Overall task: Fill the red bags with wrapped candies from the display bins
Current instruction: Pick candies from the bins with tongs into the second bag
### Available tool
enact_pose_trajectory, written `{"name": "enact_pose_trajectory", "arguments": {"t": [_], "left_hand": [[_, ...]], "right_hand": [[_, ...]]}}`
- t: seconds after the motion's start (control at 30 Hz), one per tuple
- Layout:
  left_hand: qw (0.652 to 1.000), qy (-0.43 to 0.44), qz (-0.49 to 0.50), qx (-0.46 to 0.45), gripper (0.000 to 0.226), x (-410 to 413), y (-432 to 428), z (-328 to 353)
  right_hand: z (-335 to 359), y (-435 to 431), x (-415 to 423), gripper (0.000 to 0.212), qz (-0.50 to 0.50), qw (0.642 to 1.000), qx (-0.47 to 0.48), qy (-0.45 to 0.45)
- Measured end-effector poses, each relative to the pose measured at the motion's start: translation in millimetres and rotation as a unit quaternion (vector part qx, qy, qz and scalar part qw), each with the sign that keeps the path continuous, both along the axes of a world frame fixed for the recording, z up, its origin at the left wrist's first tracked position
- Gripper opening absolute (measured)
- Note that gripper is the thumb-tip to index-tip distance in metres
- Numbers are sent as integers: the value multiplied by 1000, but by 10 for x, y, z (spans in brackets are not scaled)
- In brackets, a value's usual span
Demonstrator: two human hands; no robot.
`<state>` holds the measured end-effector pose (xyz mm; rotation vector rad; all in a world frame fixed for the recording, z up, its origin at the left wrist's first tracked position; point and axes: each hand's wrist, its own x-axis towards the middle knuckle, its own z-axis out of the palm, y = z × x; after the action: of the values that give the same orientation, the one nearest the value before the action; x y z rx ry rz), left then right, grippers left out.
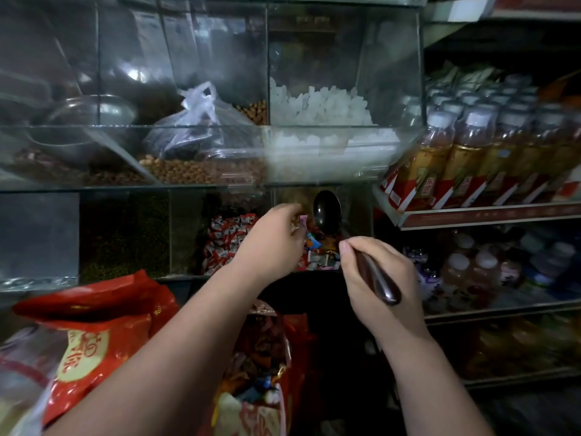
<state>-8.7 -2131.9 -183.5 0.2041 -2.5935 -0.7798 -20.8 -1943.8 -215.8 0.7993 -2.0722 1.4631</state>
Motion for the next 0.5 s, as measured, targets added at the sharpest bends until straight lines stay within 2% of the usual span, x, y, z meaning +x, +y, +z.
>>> {"name": "enact_pose_trajectory", "arguments": {"t": [0.07,0.13,0.23,0.3,0.4,0.5], "left_hand": [[1000,9,-10,0,44,36,27,34],[1000,-4,-22,3,56,90,73,77],[1000,-1,-2,16,72,242,129,123],[1000,3,-3,28,70,418,162,155],[999,17,-14,37,65,800,193,186],[998,59,26,16,65,1335,171,141]], "right_hand": [[109,30,170,11,1,999,-32,6],[229,42,368,12,5,999,-52,4],[435,88,698,22,18,992,-110,-67],[552,161,903,25,31,980,-159,-115],[681,310,1193,25,28,973,-198,-110],[770,427,1490,28,57,964,-220,-135]]}}
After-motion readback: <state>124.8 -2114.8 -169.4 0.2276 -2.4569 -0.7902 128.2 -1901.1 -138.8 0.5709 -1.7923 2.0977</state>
